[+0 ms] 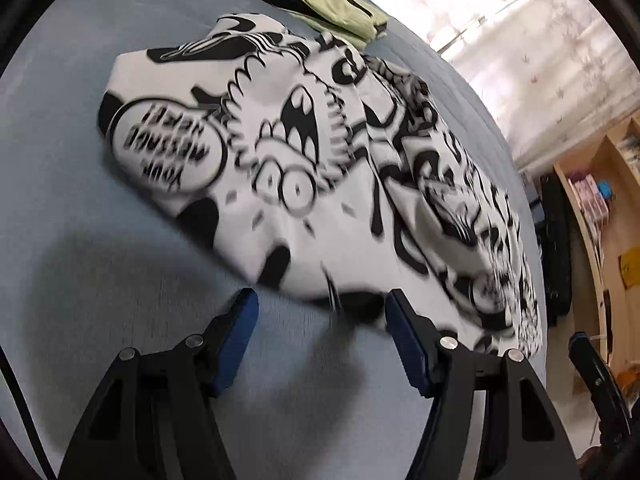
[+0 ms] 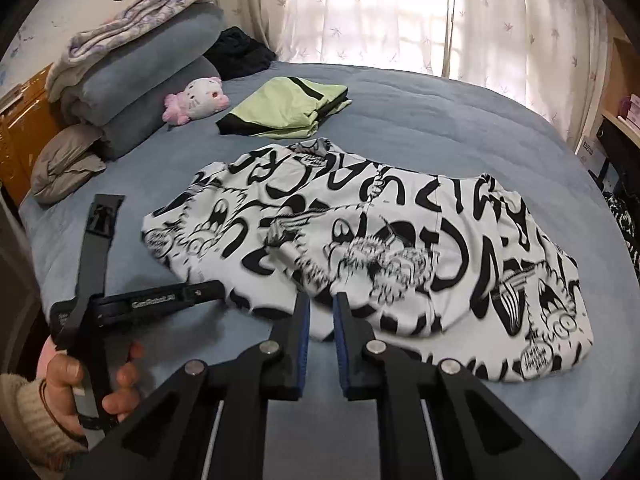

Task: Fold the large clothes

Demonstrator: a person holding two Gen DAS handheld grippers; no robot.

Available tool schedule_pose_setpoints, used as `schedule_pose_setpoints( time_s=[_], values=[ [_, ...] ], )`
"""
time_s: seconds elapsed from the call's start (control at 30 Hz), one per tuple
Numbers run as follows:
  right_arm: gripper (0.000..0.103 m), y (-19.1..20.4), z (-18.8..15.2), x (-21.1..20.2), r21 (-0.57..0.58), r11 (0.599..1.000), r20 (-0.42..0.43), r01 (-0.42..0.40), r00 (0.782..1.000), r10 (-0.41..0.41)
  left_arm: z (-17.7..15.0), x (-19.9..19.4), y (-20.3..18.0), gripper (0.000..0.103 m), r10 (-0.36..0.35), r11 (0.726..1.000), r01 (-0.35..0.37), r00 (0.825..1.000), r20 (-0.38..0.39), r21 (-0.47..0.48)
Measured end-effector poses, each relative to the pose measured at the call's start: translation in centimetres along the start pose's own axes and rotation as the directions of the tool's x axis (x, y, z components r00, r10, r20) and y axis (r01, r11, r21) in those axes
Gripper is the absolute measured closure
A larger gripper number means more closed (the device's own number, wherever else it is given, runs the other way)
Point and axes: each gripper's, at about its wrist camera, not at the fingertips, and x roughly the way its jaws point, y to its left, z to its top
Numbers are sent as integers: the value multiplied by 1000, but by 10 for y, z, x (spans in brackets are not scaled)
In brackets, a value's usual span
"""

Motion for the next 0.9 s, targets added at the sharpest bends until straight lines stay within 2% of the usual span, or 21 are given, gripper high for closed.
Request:
schedule_pose_setpoints(
  time_s=[0.13,0.47,0.7,0.9],
  values=[
    [92,-8,19,23,28,1000,9,7,1000,-7,21,13,6,39,-21,998,22,1000,14,-50],
    [92,-17,55,59,67,998,25,11,1000,-13,54,26,7,39,-20,997,23,999,49,-69],
    [92,-42,54,89,138,989,1,46,999,-47,64,24,6,39,2,998,4,994,106,-55],
    [92,-62,36,118,203,979,-68,29,998,-15,67,15,14,40,12,997,1,986,169,-76]
  ],
)
